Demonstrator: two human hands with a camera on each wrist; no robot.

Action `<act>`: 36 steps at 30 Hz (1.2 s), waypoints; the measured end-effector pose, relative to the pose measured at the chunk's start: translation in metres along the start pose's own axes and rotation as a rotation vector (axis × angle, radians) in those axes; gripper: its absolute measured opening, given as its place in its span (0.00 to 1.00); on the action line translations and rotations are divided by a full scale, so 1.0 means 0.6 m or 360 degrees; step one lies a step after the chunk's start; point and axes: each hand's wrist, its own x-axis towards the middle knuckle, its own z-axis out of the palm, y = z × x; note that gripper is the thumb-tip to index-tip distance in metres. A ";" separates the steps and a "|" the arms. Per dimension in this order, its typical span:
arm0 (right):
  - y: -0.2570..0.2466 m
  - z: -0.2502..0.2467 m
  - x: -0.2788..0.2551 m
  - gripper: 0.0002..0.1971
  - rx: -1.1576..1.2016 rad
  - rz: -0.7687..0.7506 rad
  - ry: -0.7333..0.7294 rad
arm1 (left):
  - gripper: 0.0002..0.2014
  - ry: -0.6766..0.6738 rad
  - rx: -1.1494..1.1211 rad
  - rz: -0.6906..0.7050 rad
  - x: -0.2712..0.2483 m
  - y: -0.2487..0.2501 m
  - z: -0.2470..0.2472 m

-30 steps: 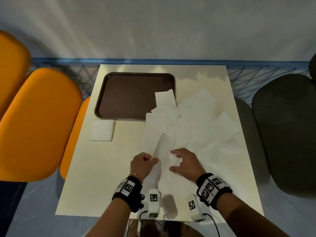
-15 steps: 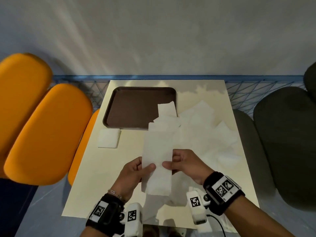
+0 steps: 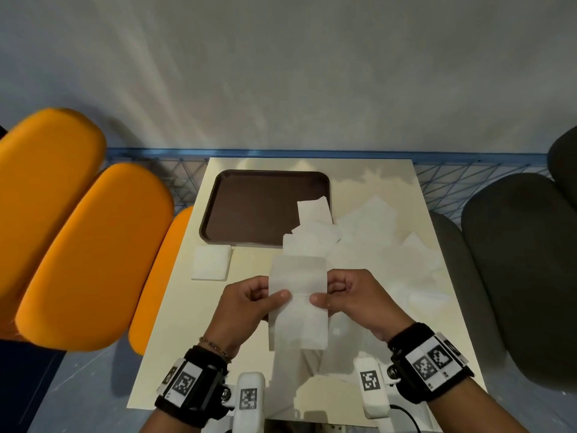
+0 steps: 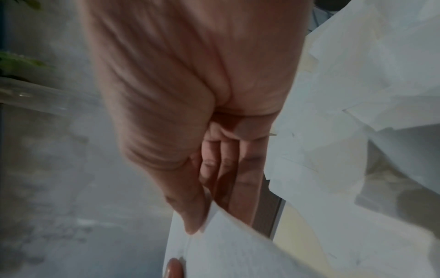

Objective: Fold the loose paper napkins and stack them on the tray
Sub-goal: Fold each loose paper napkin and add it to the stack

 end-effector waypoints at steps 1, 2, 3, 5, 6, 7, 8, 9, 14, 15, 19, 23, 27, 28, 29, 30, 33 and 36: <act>-0.004 0.004 -0.001 0.08 -0.0003 -0.0021 0.0032 | 0.09 0.0000 -0.0017 0.0012 -0.001 0.005 -0.006; -0.007 0.009 -0.001 0.07 -0.0009 -0.0040 0.0060 | 0.09 0.0005 -0.0024 0.0033 -0.001 0.008 -0.011; -0.012 0.013 -0.002 0.06 -0.0019 -0.0056 0.0086 | 0.08 0.0015 -0.0017 0.0058 -0.003 0.013 -0.016; -0.019 0.020 -0.004 0.04 -0.0040 -0.0088 0.0114 | 0.07 0.0030 0.0010 0.0100 -0.006 0.020 -0.026; -0.023 0.023 -0.005 0.04 -0.0072 -0.0113 0.0120 | 0.06 0.0033 0.0028 0.0121 -0.007 0.023 -0.031; -0.027 0.025 -0.006 0.04 -0.0113 -0.0137 0.0124 | 0.06 0.0029 0.0045 0.0144 -0.008 0.027 -0.037; -0.031 0.027 -0.006 0.05 -0.0154 -0.0158 0.0125 | 0.06 0.0021 0.0061 0.0169 -0.009 0.029 -0.042; -0.034 0.029 -0.006 0.07 -0.0182 -0.0182 0.0129 | 0.07 0.0011 0.0068 0.0192 -0.009 0.033 -0.047; -0.050 0.042 -0.008 0.15 -0.0350 -0.0324 0.0161 | 0.08 -0.0002 0.0070 0.0271 -0.012 0.039 -0.063; -0.055 0.047 -0.011 0.18 -0.0367 -0.0334 0.0167 | 0.10 -0.0007 0.0066 0.0263 -0.012 0.041 -0.065; -0.070 0.063 -0.017 0.22 -0.0387 -0.0301 0.0181 | 0.12 -0.0054 -0.0077 0.0156 -0.018 0.047 -0.070; -0.074 0.073 -0.015 0.22 -0.0377 -0.0315 0.0294 | 0.11 -0.0042 -0.0324 -0.0113 -0.021 0.048 -0.075; -0.074 0.081 -0.010 0.23 -0.0321 -0.0349 0.0427 | 0.18 -0.0020 -0.0484 -0.0313 -0.027 0.044 -0.078; -0.073 0.083 -0.009 0.23 -0.0297 -0.0370 0.0465 | 0.18 0.0024 -0.0449 -0.0288 -0.031 0.043 -0.077; -0.072 0.085 -0.009 0.23 -0.0260 -0.0390 0.0501 | 0.18 0.0080 -0.0409 -0.0247 -0.035 0.042 -0.076; -0.072 0.088 -0.009 0.22 -0.0231 -0.0413 0.0539 | 0.18 0.0126 -0.0371 -0.0205 -0.038 0.041 -0.074; -0.070 0.093 -0.010 0.21 -0.0190 -0.0476 0.0609 | 0.14 0.0127 -0.0336 -0.0117 -0.045 0.041 -0.068; -0.068 0.096 -0.013 0.21 -0.0160 -0.0491 0.0605 | 0.12 0.0079 -0.0284 -0.0087 -0.048 0.040 -0.066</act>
